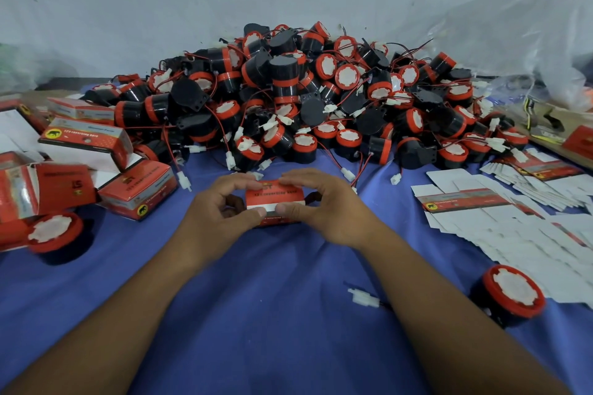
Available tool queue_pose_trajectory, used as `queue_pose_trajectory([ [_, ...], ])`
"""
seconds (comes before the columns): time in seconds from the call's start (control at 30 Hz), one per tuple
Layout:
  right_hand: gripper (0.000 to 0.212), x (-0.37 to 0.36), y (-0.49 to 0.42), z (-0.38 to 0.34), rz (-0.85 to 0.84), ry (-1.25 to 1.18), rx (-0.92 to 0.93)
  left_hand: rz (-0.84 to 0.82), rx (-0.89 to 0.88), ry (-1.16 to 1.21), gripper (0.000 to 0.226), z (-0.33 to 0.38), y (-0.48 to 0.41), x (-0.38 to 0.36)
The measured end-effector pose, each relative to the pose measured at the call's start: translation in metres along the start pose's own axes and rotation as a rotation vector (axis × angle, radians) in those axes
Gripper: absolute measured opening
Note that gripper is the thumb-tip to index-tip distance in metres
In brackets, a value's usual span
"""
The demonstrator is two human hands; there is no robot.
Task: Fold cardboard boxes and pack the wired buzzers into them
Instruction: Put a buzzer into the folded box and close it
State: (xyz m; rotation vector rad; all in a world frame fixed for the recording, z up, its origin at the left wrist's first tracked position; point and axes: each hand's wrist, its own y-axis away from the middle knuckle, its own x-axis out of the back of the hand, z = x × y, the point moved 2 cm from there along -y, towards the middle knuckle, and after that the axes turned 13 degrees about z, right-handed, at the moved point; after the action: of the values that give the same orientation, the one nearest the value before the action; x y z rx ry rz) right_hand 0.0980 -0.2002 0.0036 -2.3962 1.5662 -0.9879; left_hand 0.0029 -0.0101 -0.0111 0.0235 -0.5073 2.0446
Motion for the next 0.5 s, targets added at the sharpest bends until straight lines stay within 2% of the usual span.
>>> queue_pose_trajectory([
  [0.17, 0.04, 0.0, -0.0013, -0.0024, 0.013, -0.053, -0.056, 0.003, -0.076, -0.04, 0.041, -0.0037, -0.001, -0.0005],
  [0.37, 0.027, 0.0013, -0.0012, -0.0088, 0.023, -0.041, -0.027, 0.03, -0.122, -0.063, 0.024, 0.0026, -0.0006, -0.0007],
  [0.5, 0.029, -0.0009, 0.0005, -0.0097, -0.005, -0.028, -0.001, 0.035, -0.153, -0.072, 0.028, 0.0039, 0.0001, 0.0002],
])
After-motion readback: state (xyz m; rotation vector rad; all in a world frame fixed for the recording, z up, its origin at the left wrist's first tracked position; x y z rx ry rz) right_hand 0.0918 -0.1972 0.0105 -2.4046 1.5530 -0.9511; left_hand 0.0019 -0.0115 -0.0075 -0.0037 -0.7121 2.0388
